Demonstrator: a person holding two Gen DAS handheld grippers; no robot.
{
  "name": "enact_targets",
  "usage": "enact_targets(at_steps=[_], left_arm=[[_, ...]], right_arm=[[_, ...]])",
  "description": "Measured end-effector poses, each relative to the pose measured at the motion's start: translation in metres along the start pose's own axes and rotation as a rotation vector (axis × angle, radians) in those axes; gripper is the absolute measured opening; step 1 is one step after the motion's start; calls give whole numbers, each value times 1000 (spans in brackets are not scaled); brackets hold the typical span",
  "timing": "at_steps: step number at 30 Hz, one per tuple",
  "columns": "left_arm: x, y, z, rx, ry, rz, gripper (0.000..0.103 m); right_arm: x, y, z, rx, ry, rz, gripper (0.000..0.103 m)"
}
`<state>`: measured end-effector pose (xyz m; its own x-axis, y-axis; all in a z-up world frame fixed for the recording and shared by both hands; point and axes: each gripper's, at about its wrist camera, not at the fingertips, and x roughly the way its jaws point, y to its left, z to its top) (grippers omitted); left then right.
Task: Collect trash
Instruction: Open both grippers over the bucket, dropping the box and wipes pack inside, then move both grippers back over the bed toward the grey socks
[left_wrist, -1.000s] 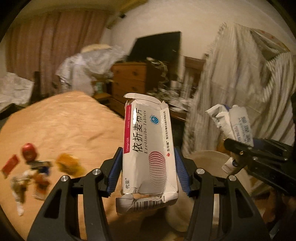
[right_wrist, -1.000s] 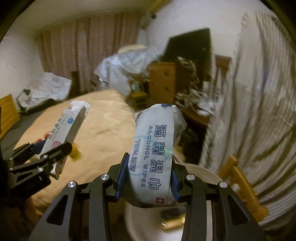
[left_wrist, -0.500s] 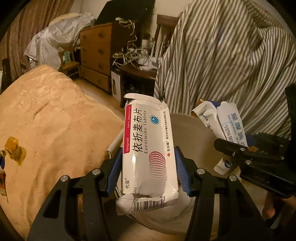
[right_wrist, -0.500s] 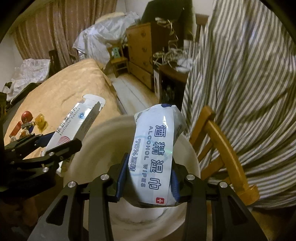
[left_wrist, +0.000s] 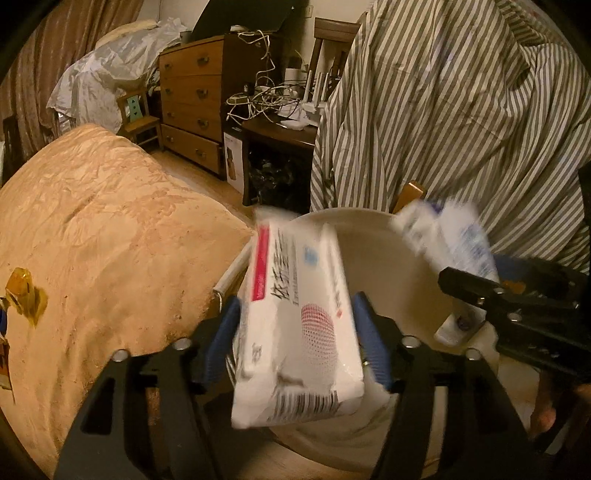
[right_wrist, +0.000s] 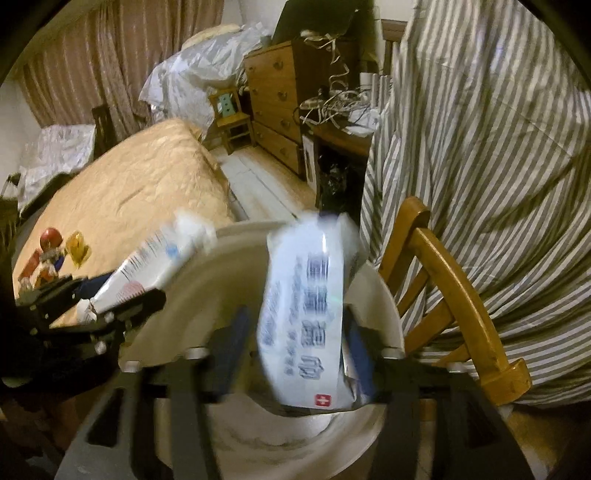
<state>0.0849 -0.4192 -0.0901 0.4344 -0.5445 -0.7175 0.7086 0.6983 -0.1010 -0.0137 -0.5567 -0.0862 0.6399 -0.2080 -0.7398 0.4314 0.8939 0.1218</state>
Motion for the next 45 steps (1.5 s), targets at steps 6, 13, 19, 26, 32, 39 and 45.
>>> enact_targets(at_steps=[6,13,19,26,32,39,45], left_arm=[[-3,3,-4,-1,-9,17,74],[-15,6,-7,-3,-24,21,74],[-32,21,-15,-14,-42,38,74],[-60,67,-33,-60,-64,85,74],[-88,147,-65,-159,-69,198,74],[-128,238,-111,-325,-63,327,74],[-167,317,-151,-454,-80,464,74]], right_arm=[[-10,-6,5,28,-33,7,64],[-25,1,8,24,-69,14,64],[-49,18,8,10,-139,44,66],[-73,68,2,-37,-215,142,72],[-73,129,-6,-116,-214,243,79],[-46,207,-23,-183,-131,349,79],[-31,256,-38,-224,-84,412,80]])
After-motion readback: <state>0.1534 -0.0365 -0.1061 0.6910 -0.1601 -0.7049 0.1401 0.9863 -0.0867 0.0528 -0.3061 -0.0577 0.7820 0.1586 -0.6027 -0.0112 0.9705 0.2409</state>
